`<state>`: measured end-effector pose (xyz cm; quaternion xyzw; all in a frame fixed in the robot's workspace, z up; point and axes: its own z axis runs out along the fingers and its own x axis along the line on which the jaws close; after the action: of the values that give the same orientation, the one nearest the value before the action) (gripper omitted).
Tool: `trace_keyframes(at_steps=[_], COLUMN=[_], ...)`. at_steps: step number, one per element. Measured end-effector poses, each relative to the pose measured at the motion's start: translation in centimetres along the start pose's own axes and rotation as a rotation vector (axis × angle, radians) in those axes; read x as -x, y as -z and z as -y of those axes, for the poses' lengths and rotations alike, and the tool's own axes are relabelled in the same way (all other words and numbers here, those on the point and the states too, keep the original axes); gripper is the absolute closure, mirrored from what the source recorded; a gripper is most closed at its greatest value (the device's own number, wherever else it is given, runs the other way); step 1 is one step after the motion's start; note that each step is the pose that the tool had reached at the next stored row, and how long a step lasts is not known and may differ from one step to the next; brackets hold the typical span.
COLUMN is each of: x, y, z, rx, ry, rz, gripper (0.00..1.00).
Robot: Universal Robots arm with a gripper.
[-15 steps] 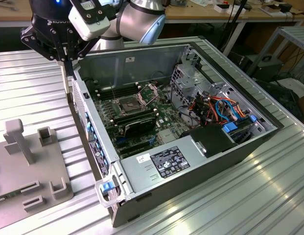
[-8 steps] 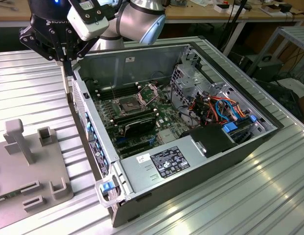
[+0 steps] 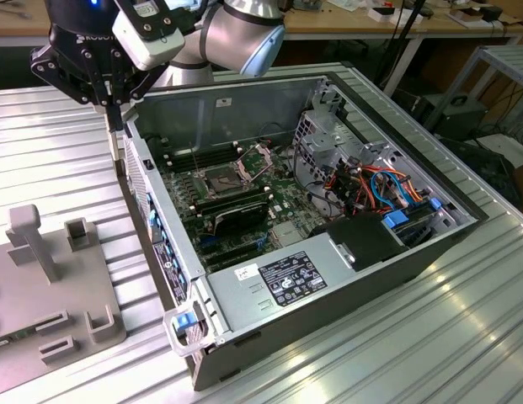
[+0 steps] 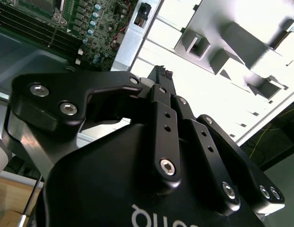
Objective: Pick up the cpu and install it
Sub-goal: 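Reach for the cpu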
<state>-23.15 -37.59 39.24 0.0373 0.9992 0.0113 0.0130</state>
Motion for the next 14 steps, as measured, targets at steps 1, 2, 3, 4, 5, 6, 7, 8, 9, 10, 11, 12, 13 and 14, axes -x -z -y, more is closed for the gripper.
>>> trace_keyframes(at_steps=[1,2,3,4,5,6,7,8,9,10,11,12,13,14], x=[-0.12,-0.18,-0.27,-0.57,-0.57,-0.57,-0.6,-0.64,-0.64,-0.65,-0.67,-0.7,-0.74,-0.77], y=[0.0,0.01,0.01,0.01,0.01,0.02,0.02,0.02,0.02,0.02,0.02,0.02,0.02,0.02], z=[0.01,0.01,0.02,0.04,0.04,0.04,0.05,0.05,0.05,0.05,0.05,0.05,0.05,0.06], rx=[0.0,0.0,0.0,0.0,0.0,0.0,0.0,0.0,0.0,0.0,-0.0001,-0.0001,0.0,0.0], ry=[0.0,0.0,0.0,0.0,0.0,0.0,0.0,0.0,0.0,0.0,0.0,0.0,0.0,0.0], rz=[0.0,0.0,0.0,0.0,0.0,0.0,0.0,0.0,0.0,0.0,-0.0001,0.0,0.0,0.0], gripper=[0.89,0.89,0.89,0.89,0.89,0.89,0.89,0.89,0.89,0.89,0.89,0.89,0.89,0.89])
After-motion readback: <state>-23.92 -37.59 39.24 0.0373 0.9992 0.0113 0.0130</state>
